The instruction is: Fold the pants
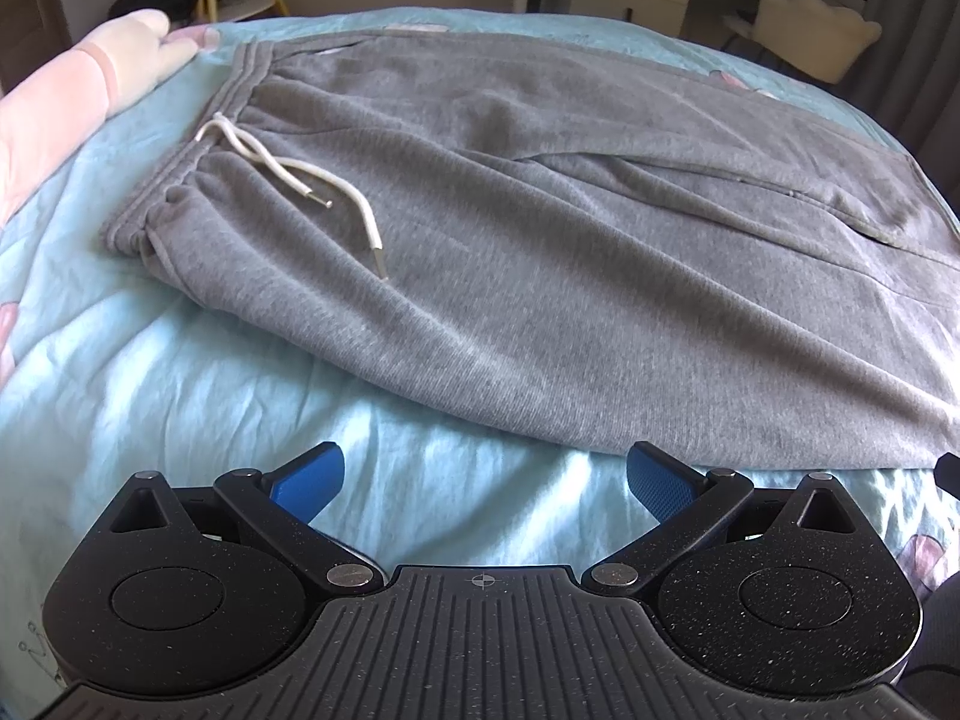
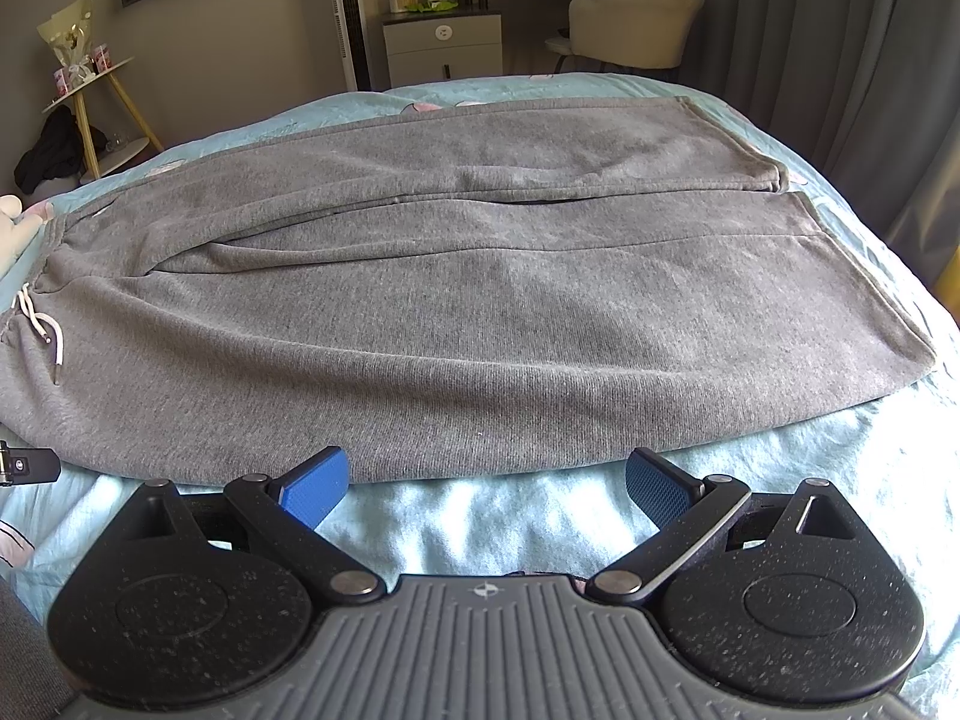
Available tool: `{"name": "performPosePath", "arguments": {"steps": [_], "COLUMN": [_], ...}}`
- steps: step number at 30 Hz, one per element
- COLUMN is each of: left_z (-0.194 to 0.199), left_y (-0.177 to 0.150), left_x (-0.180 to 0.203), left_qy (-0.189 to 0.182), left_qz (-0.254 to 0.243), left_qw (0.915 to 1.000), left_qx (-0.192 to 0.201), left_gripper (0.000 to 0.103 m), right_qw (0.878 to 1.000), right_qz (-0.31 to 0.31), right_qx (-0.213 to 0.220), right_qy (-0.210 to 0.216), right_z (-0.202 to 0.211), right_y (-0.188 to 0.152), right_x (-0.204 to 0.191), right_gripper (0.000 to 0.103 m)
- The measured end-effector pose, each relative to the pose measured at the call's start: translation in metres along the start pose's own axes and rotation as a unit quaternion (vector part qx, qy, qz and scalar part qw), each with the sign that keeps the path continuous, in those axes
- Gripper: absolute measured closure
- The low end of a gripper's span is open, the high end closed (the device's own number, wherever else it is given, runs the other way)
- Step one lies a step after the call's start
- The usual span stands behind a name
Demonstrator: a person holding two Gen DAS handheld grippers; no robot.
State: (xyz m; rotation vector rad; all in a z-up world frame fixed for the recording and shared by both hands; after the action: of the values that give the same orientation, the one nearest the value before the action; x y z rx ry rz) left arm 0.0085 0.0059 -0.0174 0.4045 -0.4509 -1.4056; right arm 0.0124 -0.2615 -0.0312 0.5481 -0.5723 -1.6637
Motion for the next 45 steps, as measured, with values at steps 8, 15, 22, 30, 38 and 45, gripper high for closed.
{"name": "performPosePath", "arguments": {"steps": [8, 15, 22, 30, 38, 45], "left_z": [-0.0015, -0.0022, -0.0036, -0.0046, -0.0055, -0.0066], "left_y": [0.0003, 0.0007, 0.0014, 0.0026, 0.0037, 0.0054], "left_x": [-0.0007, -0.0006, 0.0011, 0.0023, 0.003, 0.0033], "left_qy": [-0.003, -0.002, 0.003, 0.002, 0.001, -0.001], "left_qz": [0.003, 0.003, 0.002, 0.002, 0.004, 0.007], "left_qw": [1.0, 1.0, 0.9999, 0.9999, 0.9999, 0.9998], "left_qx": [-0.004, -0.006, -0.009, -0.013, -0.013, -0.017], "left_gripper": [0.0, 0.0, 0.0, 0.0, 0.0, 0.0], "right_qw": [1.0, 1.0, 1.0, 1.0, 1.0, 0.999], "right_qz": [-0.002, -0.002, -0.004, -0.017, -0.023, -0.03], "right_qx": [0.0, 0.002, 0.001, -0.003, -0.009, -0.013], "right_qy": [0.001, 0.001, 0.005, 0.013, 0.019, 0.023], "right_z": [-0.0001, 0.0012, 0.0015, -0.0003, -0.0036, -0.0081], "right_y": [0.0001, 0.0006, 0.0009, 0.0017, 0.0013, 0.0012], "right_x": [0.0004, 0.0008, 0.0012, 0.0056, 0.0068, 0.0087], "right_gripper": [0.004, 0.004, 0.004, 0.004, 0.004, 0.004]}}
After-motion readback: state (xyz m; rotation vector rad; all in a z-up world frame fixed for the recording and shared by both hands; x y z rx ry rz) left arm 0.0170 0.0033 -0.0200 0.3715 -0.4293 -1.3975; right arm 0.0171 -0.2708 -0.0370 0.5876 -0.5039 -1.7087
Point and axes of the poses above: each gripper's, at about its wrist camera, not at the fingertips, and z roughly against the way its jaws point, x to its right, y to its top, the point moved 1 cm from there along -z, roughly the way its jaws point, and after that the axes turned 2 degrees about z, right-handed, at the moved point
